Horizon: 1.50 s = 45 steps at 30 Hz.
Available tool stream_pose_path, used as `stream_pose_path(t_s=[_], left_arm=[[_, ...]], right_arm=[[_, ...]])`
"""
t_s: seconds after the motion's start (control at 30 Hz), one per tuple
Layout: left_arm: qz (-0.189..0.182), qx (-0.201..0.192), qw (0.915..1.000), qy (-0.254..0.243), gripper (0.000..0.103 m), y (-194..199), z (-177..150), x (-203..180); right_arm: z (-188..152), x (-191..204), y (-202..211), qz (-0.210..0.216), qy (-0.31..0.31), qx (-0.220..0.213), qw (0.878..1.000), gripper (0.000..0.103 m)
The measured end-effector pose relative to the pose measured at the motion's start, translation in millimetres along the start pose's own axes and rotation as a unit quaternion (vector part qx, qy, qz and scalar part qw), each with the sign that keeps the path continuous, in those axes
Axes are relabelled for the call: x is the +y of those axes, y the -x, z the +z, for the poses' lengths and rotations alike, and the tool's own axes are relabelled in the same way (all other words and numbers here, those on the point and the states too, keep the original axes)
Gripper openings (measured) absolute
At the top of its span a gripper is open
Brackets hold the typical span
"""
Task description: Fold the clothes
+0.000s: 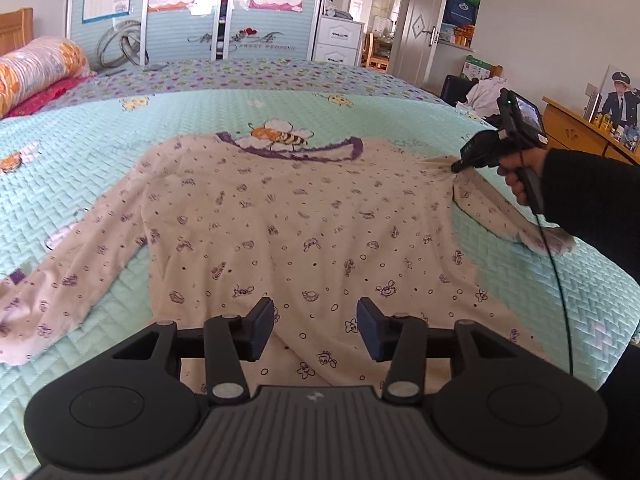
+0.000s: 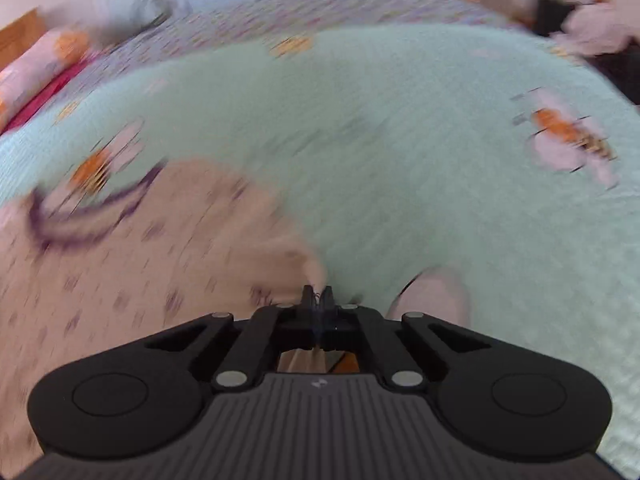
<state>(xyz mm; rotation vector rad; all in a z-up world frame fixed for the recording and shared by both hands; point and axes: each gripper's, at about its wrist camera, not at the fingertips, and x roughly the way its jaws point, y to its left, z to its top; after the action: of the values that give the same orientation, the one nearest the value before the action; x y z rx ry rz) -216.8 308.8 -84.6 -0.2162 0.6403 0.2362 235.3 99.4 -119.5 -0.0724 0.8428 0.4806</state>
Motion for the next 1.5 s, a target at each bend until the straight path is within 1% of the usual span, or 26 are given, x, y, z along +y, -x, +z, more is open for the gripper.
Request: stream_pose_path(t_s=[0.03, 0.07, 0.1, 0.13, 0.17, 0.2, 0.23, 0.27, 0.3, 0.37, 0.4, 0.5, 0.57, 0.63, 0.73, 0.8, 0.9, 0.97, 1.0, 1.07, 1.13, 1.2, 1.23, 1.3, 1.43, 1.5], left_arm=[[0.005, -0.001, 1.0000, 0.003, 0.052, 5, -1, 2], [0.010, -0.001, 0.9999, 0.007, 0.052, 8, -2, 4], [0.013, 0.000, 0.9999, 0.011, 0.052, 11, -3, 7], [0.015, 0.002, 0.9998, 0.015, 0.052, 12, -5, 9], [0.017, 0.003, 0.9996, 0.020, 0.052, 14, -6, 12], [0.020, 0.004, 0.9994, 0.026, 0.052, 15, -7, 16], [0.023, 0.005, 0.9992, 0.032, 0.052, 17, -7, 19], [0.027, 0.008, 0.9989, 0.038, 0.052, 18, -8, 22], [0.033, 0.012, 0.9984, 0.045, 0.052, 18, -9, 26], [0.055, 0.020, 0.9968, 0.056, 0.052, 21, -14, 32], [0.064, 0.023, 0.9957, 0.062, 0.052, 23, -16, 36], [0.077, 0.029, 0.9922, 0.094, 0.052, 33, -25, 52], [0.078, 0.035, 0.9891, 0.120, 0.052, 40, -32, 63], [0.076, 0.038, 0.9874, 0.134, 0.052, 48, -40, 69], [0.069, 0.036, 0.9880, 0.134, 0.052, 64, -52, 72], [0.061, 0.035, 0.9907, 0.116, 0.052, 73, -59, 68], [0.060, 0.035, 0.9947, 0.076, 0.052, 81, -69, 56], [0.064, 0.033, 0.9952, 0.067, 0.052, 80, -71, 49], [0.065, 0.032, 0.9952, 0.066, 0.052, 78, -71, 47], [0.072, 0.043, 0.9944, 0.064, 0.058, 70, -70, 44], [0.098, 0.065, 0.9911, 0.062, 0.058, 60, -70, 44], [0.116, 0.070, 0.9881, 0.073, 0.058, 60, -72, 48], [0.114, 0.067, 0.9878, 0.083, 0.058, 62, -74, 51], [0.105, 0.059, 0.9874, 0.102, 0.058, 69, -76, 57], [0.104, 0.064, 0.9852, 0.121, 0.058, 73, -80, 65], [0.098, 0.061, 0.9853, 0.126, 0.058, 76, -81, 66]], right_arm=[[3, 0, 7, 0.009, -0.015, -0.011, 1.000, 0.003], [6, -1, 13, 0.017, -0.030, -0.021, 0.999, 0.012], [8, -1, 20, 0.026, -0.044, -0.032, 0.998, 0.018], [1, 10, 35, 0.029, -0.019, -0.047, 0.998, 0.032], [-8, 24, 51, 0.030, 0.014, -0.062, 0.998, 0.041], [-23, 36, 69, 0.023, 0.038, -0.077, 0.996, 0.045], [-38, 48, 87, 0.013, 0.059, -0.092, 0.994, 0.058], [-55, 55, 103, 0.020, 0.063, -0.095, 0.993, 0.069], [-72, 60, 115, 0.043, 0.060, -0.089, 0.993, 0.070], [-111, 70, 138, 0.107, 0.050, -0.059, 0.991, 0.069], [-130, 76, 149, 0.124, 0.046, -0.048, 0.990, 0.069], [-181, 94, 178, 0.164, 0.028, -0.016, 0.986, 0.069], [-206, 102, 194, 0.176, 0.026, -0.001, 0.984, 0.069], [-221, 108, 208, 0.174, 0.039, 0.012, 0.984, 0.069], [-234, 109, 232, 0.162, 0.060, 0.008, 0.985, 0.069], [-240, 106, 245, 0.156, 0.081, 0.002, 0.985, 0.069], [-251, 103, 259, 0.143, 0.116, -0.003, 0.983, 0.070], [-256, 98, 261, 0.139, 0.108, -0.002, 0.984, 0.069], [-258, 96, 261, 0.141, 0.094, -0.001, 0.986, 0.069], [-261, 97, 257, 0.155, 0.065, 0.007, 0.986, 0.069], [-267, 105, 250, 0.154, 0.067, 0.019, 0.986, 0.070], [-274, 108, 244, 0.139, 0.066, 0.032, 0.988, 0.070], [-278, 110, 242, 0.131, 0.066, 0.039, 0.988, 0.070], [-284, 104, 243, 0.148, 0.046, 0.048, 0.987, 0.069], [-286, 80, 250, 0.157, 0.007, 0.047, 0.986, 0.069], [-287, 73, 257, 0.168, 0.004, 0.042, 0.985, 0.069]])
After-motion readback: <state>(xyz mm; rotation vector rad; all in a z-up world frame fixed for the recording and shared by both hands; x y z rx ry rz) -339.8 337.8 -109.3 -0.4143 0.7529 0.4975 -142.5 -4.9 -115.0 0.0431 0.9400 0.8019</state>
